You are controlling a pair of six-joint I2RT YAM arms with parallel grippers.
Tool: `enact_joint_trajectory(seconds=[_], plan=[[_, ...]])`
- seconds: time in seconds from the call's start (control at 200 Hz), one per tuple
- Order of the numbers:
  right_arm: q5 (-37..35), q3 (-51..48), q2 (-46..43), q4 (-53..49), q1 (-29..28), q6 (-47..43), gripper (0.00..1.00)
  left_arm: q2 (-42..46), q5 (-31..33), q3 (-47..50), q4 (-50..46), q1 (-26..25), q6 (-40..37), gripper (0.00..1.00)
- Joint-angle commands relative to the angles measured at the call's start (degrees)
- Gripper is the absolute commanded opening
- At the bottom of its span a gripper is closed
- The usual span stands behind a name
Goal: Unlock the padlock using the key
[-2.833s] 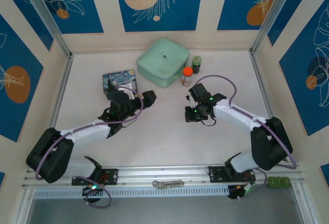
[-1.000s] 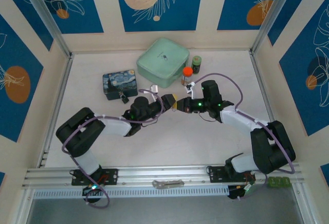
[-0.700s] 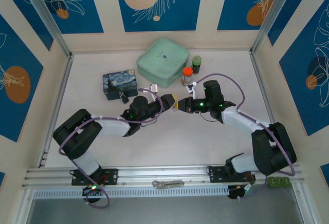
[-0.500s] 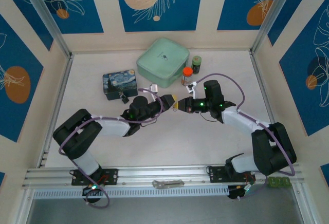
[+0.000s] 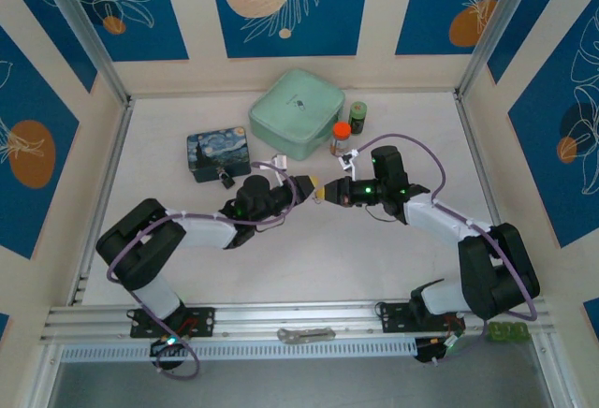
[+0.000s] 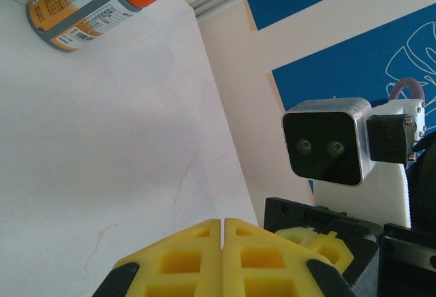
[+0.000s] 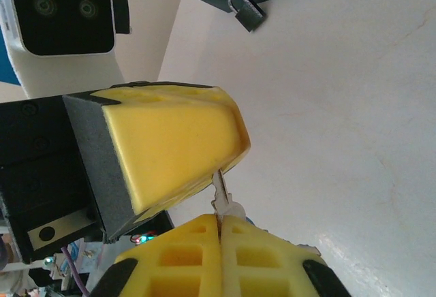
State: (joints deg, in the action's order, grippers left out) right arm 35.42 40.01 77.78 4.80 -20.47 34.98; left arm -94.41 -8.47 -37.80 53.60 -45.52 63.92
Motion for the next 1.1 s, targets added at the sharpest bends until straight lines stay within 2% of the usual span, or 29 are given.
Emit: enact_joint_trajectory(seconds=[0.0,0.04,0.095,0.14,0.3,0.43,0.765,1.015,1.095], plan=[[-4.01,1.42,-2.46,-3.26,0.76,-1.87,0.3,3.28,0.7,0.7,-1.18,-0.57,-1.95,0.0],[-6.57,1.55,-4.08,-4.68,0.78,-2.95,0.42,4.07,1.73,0.54,-3.15,-0.54,-2.49,0.0],[-10.24,1.36,-6.68,-6.3,0.64,-4.12,0.52,5.35,3.21,0.09,-7.1,-0.62,-3.31,0.0],[-13.22,0.99,-8.75,-7.02,0.46,-4.71,0.55,6.54,4.53,-0.67,-11.49,-0.57,-3.99,0.0],[-20.53,-0.01,-11.71,-7.21,-2.48,-5.8,0.56,9.48,7.42,-3.38,-22.18,-0.69,-4.97,0.0],[-24.43,0.39,-10.32,-5.25,-7.48,-6.04,0.54,9.86,7.85,-4.57,-25.78,-0.7,-3.76,0.0],[-33.02,2.99,-5.05,-4.0,-14.98,-9.26,0.43,9.43,8.39,-3.24,-24.77,-0.73,1.79,0.0],[-34.46,5.42,-1.46,-3.41,-17.32,-10.9,0.34,9.59,8.56,-2.9,-24.45,-0.75,2.52,0.0],[-34.36,5.7,-0.73,-3.08,-17.41,-10.81,0.28,9.6,8.64,-2.56,-24.12,-0.78,2.96,0.0]])
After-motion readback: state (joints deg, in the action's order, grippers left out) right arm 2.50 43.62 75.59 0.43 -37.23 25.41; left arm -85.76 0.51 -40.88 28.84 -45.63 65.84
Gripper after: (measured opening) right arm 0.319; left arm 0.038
